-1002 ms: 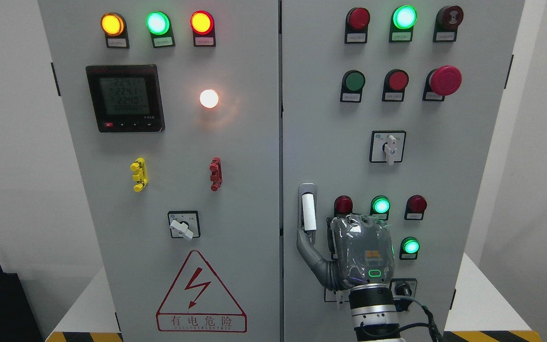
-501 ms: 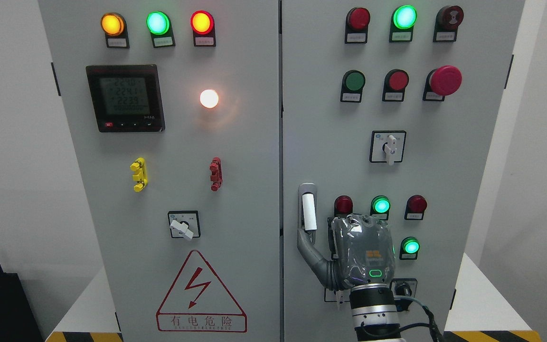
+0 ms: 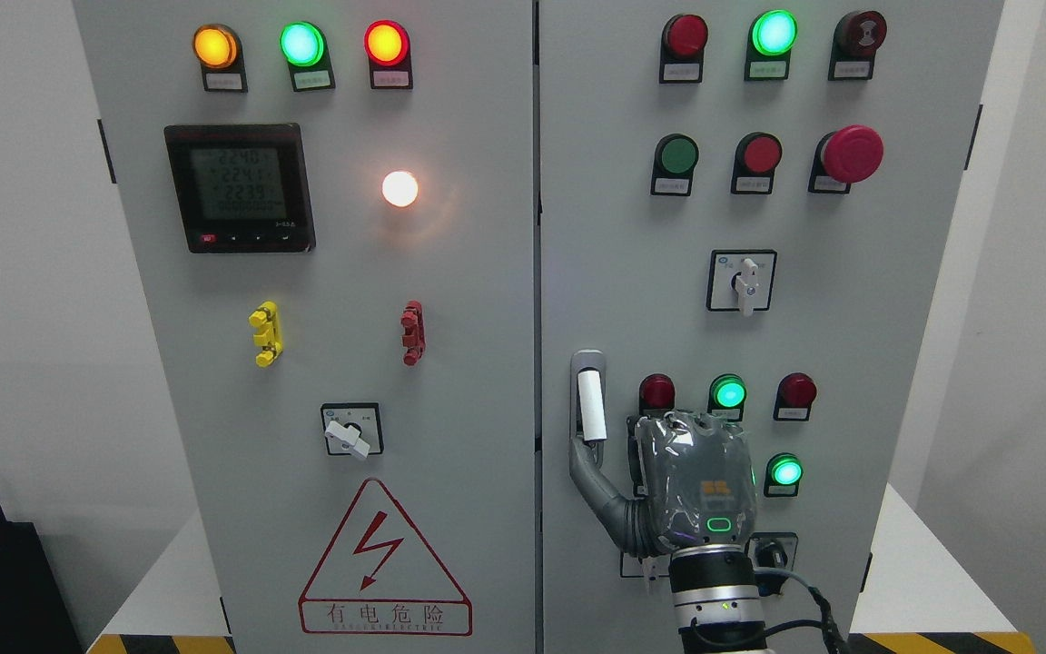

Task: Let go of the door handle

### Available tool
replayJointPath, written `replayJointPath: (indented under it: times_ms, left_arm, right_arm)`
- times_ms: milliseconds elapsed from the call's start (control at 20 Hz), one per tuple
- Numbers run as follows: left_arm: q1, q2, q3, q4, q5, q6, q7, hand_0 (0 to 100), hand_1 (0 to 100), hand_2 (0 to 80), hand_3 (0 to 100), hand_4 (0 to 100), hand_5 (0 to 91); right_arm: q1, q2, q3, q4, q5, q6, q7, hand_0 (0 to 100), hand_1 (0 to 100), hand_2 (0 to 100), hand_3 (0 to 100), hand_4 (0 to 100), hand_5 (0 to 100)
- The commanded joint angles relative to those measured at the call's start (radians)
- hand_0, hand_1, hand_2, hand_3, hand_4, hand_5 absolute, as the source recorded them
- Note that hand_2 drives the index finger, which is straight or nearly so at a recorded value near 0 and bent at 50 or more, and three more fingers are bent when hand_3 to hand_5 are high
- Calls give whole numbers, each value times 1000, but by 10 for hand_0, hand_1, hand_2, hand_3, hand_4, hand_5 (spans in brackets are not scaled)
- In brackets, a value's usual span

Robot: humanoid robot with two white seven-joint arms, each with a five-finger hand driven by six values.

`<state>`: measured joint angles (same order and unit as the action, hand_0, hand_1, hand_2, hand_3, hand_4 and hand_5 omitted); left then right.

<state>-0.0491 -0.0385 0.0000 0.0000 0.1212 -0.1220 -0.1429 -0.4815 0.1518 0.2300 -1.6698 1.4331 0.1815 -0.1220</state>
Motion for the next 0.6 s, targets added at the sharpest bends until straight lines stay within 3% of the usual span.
replayJointPath:
  times_ms: [0, 551]
  left_arm:
    - [0, 0, 11, 17, 0, 1, 0, 120, 389, 0, 0, 0, 0]
    - [0, 0, 11, 17, 0, 1, 0, 120, 389, 0, 0, 0, 0]
  right_arm:
    - [3, 2, -6, -10, 0, 3, -1, 391, 98, 960, 1000, 971, 949]
    - [3, 3, -15, -11, 0, 6, -1, 395, 103, 961, 1000, 992, 949]
